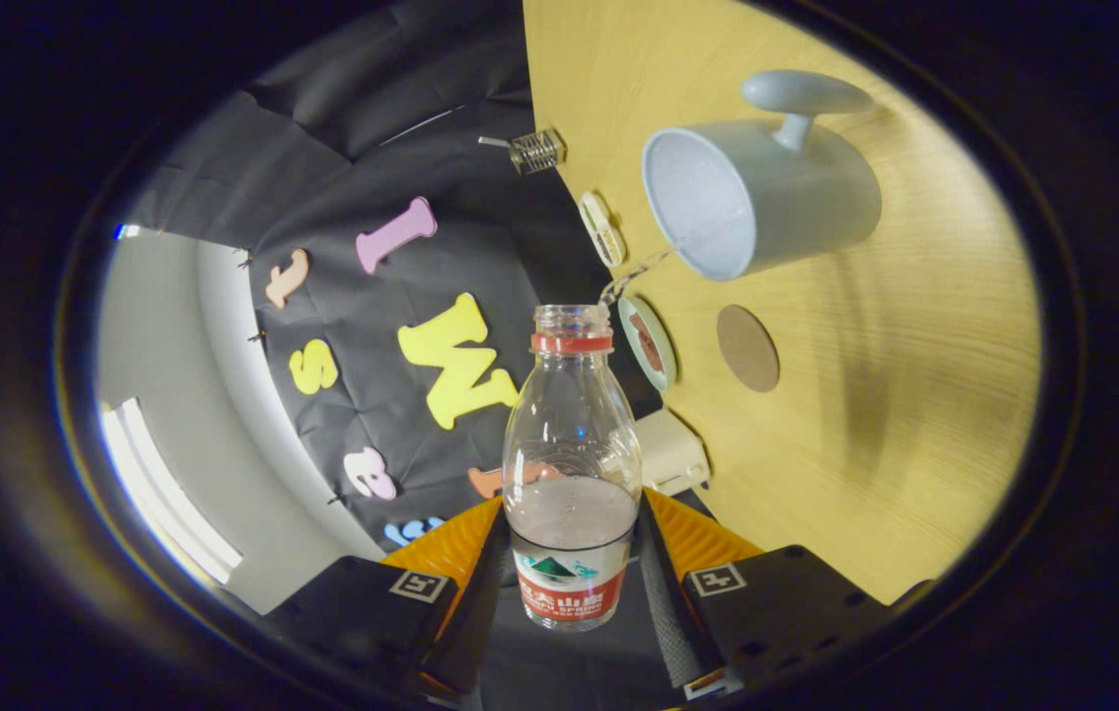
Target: Take the bottle from table, then pour the juice into the cup, finally place the bottle on the coaster
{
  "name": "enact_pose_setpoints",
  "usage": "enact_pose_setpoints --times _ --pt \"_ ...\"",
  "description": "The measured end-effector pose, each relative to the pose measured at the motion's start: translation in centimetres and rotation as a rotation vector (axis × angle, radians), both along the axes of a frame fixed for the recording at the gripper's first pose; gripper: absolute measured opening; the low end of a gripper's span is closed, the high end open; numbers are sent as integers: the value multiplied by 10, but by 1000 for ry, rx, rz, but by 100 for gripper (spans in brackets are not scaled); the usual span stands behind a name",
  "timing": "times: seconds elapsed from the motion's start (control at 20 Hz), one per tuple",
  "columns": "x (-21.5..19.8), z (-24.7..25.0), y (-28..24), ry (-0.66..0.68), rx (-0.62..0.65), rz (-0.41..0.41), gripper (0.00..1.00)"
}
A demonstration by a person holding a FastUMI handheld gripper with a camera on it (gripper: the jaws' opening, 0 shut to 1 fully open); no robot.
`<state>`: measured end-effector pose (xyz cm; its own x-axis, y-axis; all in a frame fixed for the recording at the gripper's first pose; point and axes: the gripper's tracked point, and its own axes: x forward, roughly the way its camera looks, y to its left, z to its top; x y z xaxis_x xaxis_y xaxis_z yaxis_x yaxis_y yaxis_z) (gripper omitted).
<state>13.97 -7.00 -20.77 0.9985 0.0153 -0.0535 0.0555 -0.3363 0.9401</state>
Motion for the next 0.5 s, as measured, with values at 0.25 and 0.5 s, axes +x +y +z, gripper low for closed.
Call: enact_pose_setpoints --times 0.25,0.5 --pt "2 6 -8 -1 49 -27 73" --pt "2 11 -9 1 74 -36 73"
